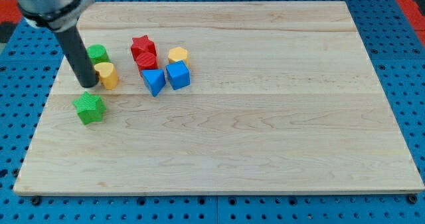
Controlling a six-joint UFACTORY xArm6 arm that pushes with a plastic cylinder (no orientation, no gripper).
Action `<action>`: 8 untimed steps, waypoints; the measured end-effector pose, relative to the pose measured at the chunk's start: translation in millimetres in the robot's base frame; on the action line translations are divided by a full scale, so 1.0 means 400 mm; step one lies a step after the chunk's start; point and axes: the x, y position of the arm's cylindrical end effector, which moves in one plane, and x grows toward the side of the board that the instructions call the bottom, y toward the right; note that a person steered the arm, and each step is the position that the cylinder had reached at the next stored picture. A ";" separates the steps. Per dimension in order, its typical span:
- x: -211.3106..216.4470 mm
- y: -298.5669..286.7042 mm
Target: Move the green circle yellow heart and green circle near to the left side of the red blocks
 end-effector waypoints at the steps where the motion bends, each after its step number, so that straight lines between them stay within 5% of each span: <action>1: -0.013 -0.017; 3: -0.129 0.005; 5: 0.019 -0.030; 6: -0.037 0.031; 8: 0.102 0.033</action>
